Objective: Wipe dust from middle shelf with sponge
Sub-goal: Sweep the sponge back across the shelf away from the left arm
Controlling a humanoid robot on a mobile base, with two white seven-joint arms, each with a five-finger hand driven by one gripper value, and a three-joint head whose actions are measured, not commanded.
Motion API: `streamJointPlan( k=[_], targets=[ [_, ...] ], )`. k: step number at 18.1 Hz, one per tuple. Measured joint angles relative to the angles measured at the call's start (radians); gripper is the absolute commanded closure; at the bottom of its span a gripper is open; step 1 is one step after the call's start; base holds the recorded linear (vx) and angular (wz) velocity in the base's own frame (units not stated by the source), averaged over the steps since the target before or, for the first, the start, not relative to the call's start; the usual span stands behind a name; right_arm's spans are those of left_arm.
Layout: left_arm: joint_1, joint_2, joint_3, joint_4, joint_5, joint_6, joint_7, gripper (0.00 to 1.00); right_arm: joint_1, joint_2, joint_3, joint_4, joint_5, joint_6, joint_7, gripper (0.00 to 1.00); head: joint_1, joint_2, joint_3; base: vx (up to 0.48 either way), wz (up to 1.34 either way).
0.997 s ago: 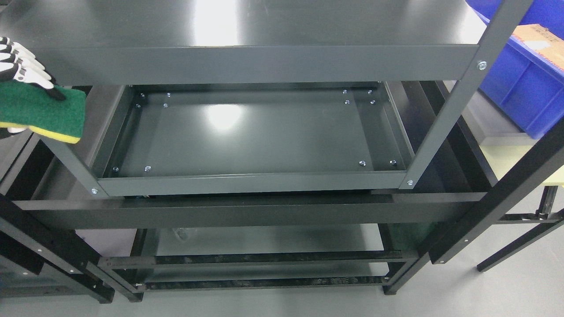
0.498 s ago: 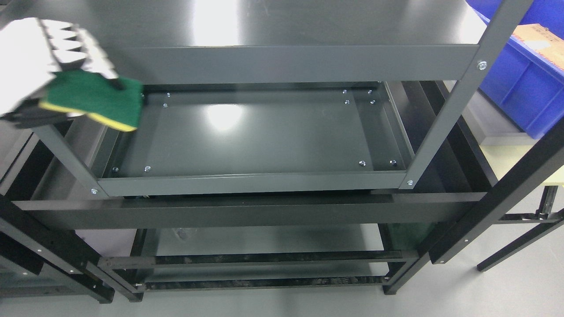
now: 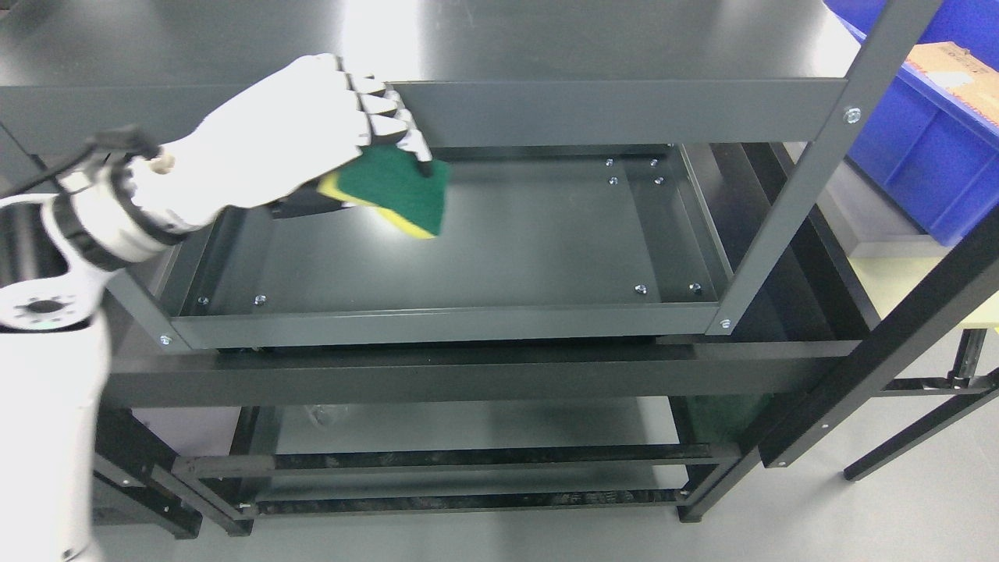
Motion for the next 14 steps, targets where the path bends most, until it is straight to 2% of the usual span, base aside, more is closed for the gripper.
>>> streamJointPlan(
  k=[2, 6, 10, 14],
  targets=[
    [-0.026, -0.060, -0.052, 0.016, -0.070, 0.002, 0.083, 1.00, 0.000, 0.000, 0.000, 0.000, 0.000, 0.000, 0.002, 0.00, 0.0000, 0.000, 0.000, 0.000, 0.00],
    [-0.052, -0.133, -0.160, 0.043, -0.156, 0.004, 0.222, 1.00, 0.000, 0.000, 0.000, 0.000, 0.000, 0.000, 0.003, 0.00, 0.0000, 0.000, 0.000, 0.000, 0.00],
    [-0.078, -0.181, -0.269, 0.084, -0.210, 0.060, 0.345, 1.00, 0.000, 0.000, 0.000, 0.000, 0.000, 0.000, 0.001, 0.00, 0.0000, 0.000, 0.000, 0.000, 0.00],
    [-0.102, -0.217, -0.365, 0.128, -0.237, 0.096, 0.401, 1.00, 0.000, 0.000, 0.000, 0.000, 0.000, 0.000, 0.000, 0.00, 0.0000, 0.000, 0.000, 0.000, 0.00]
  ],
)
